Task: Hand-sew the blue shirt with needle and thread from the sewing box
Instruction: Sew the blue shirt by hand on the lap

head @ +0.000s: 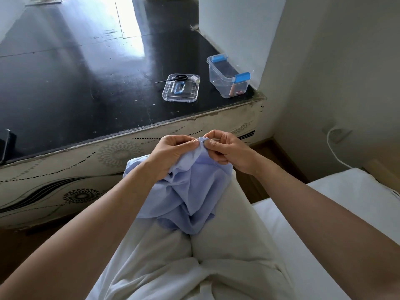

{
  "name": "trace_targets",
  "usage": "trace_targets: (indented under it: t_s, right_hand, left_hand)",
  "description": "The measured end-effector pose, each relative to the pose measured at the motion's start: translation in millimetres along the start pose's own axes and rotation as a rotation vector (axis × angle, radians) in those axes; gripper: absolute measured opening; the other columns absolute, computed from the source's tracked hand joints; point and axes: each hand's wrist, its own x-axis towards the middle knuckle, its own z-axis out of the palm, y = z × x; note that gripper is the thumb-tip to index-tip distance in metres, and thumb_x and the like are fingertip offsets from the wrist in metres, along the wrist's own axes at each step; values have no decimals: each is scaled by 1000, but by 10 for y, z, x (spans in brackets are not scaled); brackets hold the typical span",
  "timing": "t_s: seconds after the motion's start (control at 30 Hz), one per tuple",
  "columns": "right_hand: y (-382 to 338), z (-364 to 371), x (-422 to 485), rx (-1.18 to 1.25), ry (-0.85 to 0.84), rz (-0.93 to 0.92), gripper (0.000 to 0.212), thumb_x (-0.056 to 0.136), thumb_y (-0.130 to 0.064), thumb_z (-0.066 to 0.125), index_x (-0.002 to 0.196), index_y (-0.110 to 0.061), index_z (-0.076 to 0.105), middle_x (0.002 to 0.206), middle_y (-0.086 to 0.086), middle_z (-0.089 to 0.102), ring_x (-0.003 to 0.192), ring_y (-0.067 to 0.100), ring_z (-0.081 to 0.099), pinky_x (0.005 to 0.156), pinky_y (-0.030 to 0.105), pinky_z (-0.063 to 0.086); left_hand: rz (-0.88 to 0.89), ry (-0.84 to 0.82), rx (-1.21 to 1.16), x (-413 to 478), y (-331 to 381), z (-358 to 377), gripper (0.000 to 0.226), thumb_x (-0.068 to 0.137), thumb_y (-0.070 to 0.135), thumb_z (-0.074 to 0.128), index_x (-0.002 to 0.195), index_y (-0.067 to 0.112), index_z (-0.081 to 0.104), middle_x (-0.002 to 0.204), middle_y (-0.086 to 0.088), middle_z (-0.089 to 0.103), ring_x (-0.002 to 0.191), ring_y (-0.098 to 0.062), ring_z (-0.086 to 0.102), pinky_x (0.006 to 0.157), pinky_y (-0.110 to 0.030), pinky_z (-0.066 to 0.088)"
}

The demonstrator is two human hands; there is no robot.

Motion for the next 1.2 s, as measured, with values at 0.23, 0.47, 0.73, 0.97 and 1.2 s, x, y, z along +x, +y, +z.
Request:
trace_targets:
  t_s: [0.23, 0.47, 0.73, 0.97, 1.2]
  right_hand:
    - [83, -45, 23, -47, 177, -58, 21, 94, -17, 60, 109, -4, 61, 85, 10, 67, 60, 10, 54, 55, 22, 44]
    - [0, -5, 47, -110, 249, -106, 13, 94, -7, 60, 106, -4, 64, 80, -5, 72, 65, 14, 59, 58, 20, 52]
    - [46, 28, 18, -162, 302, -103, 15, 92, -17, 65, 98, -5, 69, 78, 0, 68, 64, 8, 59, 61, 23, 53]
    - [71, -5, 46, -294, 411, -160, 12, 90, -13, 68, 102, -13, 69, 93, -2, 70, 80, 7, 65, 74, 24, 57]
    - [10, 96, 104, -505, 439, -337, 20, 85, -24, 74, 83, -41, 63, 100, -6, 55, 92, 9, 55, 75, 12, 48]
  left_hand:
    - [0, -31, -54, -20, 59, 3, 13, 91, 20, 66, 87, 11, 75, 83, -10, 67, 77, -17, 57, 72, -29, 45]
    - [-66, 20, -54, 2, 106, 36, 12, 88, 23, 71, 86, 12, 75, 80, -8, 69, 73, -16, 59, 69, -27, 49]
    - [-66, 58, -7, 47, 40, 70, 19, 82, 38, 77, 84, 19, 78, 86, -9, 74, 81, -20, 63, 78, -35, 52]
    - [-47, 197, 45, 36, 49, 121, 14, 83, 36, 75, 80, 22, 78, 78, -4, 71, 74, -17, 60, 71, -30, 50]
    - [-8, 184, 172, -1, 117, 194, 14, 86, 34, 71, 83, 21, 77, 78, -3, 71, 68, -10, 58, 61, -21, 48]
